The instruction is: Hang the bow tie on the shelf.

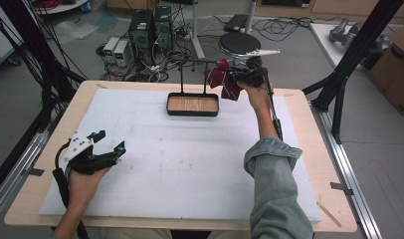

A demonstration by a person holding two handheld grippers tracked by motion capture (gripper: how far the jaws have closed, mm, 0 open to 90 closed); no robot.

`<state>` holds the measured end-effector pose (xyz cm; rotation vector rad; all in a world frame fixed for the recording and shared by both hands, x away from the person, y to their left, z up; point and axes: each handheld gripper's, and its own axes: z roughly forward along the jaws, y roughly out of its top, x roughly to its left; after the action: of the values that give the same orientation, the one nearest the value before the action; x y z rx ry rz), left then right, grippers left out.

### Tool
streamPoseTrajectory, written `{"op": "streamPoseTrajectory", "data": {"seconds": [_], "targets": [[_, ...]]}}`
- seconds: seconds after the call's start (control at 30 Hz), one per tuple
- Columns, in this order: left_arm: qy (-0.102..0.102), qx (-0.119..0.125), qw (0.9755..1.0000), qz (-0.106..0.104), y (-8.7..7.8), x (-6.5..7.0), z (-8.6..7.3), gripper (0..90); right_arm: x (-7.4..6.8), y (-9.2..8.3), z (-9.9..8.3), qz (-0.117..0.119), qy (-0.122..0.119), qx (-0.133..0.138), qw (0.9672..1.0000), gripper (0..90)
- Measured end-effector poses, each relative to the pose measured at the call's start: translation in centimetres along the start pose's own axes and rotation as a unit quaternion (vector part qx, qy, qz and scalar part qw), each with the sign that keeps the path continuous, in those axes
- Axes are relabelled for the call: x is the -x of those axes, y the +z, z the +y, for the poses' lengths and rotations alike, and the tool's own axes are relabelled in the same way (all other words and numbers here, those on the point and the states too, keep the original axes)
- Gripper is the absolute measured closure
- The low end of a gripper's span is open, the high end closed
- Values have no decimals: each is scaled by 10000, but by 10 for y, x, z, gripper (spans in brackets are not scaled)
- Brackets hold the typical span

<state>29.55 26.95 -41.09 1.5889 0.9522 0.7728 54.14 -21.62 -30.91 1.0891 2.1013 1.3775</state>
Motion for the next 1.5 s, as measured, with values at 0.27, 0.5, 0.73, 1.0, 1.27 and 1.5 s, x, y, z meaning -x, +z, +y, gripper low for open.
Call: {"op": "streamPoseTrajectory", "data": {"seconds": [0.27,0.5,0.73,1.0,1.27,1.5], "targets": [[24,-13,10000,-23,1,1,0,186,-3,12,-16,166,-66,-329,9993,734],[8,-8,10000,-16,1,2,-1,186,-16,33,-22,163,-70,-529,9984,730],[11,-7,10000,-25,1,2,-1,186,-20,44,-27,161,207,-422,9988,671],[27,-9,10000,-33,1,2,-1,186,-21,45,-29,102,380,-510,9979,501],[28,-22,10000,-54,2,3,-1,186,-23,32,-25,-72,642,-560,9963,298],[44,-17,10000,-54,2,3,0,186,-28,9,-20,-435,633,-234,9968,274]]}}
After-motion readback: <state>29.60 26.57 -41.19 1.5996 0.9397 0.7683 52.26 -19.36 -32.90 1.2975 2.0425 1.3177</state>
